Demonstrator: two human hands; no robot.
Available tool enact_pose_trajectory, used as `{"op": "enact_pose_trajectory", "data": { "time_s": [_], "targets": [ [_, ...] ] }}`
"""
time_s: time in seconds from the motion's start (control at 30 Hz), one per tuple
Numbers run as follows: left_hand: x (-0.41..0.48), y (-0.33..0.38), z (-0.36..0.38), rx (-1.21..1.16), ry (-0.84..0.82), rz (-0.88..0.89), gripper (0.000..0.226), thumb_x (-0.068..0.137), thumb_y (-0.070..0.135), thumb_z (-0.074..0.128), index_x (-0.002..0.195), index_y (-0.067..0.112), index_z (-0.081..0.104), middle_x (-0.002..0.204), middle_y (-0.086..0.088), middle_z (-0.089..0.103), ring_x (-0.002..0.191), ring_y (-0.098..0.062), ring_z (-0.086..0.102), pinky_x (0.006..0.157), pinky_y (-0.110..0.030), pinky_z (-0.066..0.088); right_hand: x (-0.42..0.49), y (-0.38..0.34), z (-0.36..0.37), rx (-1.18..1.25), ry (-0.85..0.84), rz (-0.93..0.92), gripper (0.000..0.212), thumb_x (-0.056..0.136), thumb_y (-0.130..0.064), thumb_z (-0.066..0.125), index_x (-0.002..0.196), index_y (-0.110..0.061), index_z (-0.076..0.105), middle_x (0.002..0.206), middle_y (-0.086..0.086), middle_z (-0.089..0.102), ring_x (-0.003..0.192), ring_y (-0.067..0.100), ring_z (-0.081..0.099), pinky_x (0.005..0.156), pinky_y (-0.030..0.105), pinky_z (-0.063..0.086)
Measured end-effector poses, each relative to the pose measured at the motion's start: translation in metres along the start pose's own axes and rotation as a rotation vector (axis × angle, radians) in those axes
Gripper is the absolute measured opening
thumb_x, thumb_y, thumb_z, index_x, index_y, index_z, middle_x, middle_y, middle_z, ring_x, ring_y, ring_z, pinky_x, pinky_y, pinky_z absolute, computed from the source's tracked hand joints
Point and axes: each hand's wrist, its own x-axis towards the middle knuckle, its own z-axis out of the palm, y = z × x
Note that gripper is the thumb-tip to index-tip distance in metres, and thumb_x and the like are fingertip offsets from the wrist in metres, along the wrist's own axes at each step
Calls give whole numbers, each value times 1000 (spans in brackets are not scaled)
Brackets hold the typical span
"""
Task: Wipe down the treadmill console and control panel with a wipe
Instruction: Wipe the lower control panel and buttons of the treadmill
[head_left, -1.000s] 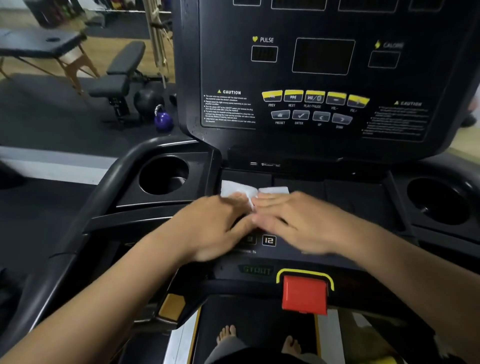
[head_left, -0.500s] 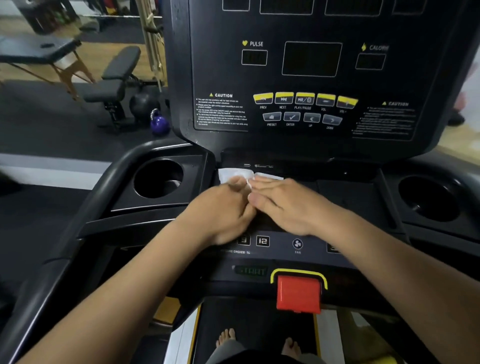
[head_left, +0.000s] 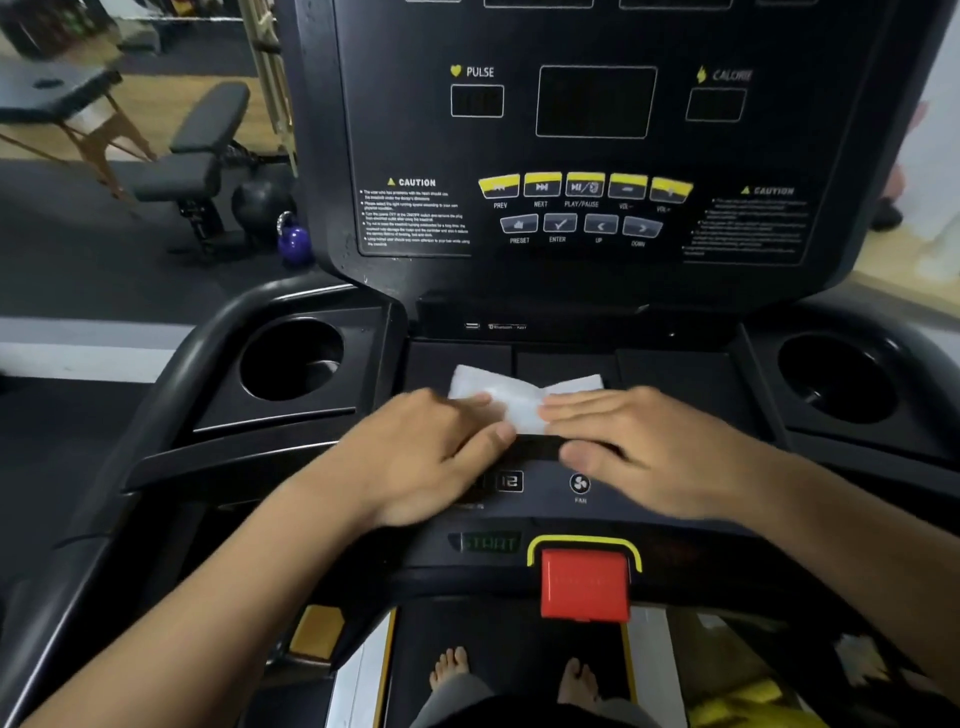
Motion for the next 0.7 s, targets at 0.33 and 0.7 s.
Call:
{"op": "enact_pose_trajectory", "data": {
  "time_s": [0.33, 0.7],
  "targets": [
    [4, 8, 10, -79, 45, 93, 66, 95, 63, 18, 139, 28, 54, 144, 5, 55, 138, -8, 43, 109, -35, 40, 1, -6, 13, 58, 86, 75, 68, 90, -68, 28, 131, -25, 61, 142, -13, 49, 134, -10, 31, 113, 11, 20],
    [29, 58, 25, 47, 28, 151, 76, 91, 69, 7, 131, 25, 55, 130, -2, 63, 122, -24, 58, 93, -43, 50, -40, 19, -2, 38, 142, 169, 54, 93, -61, 33, 127, -31, 63, 137, -19, 52, 128, -19, 34, 113, 13, 24]
  ]
}}
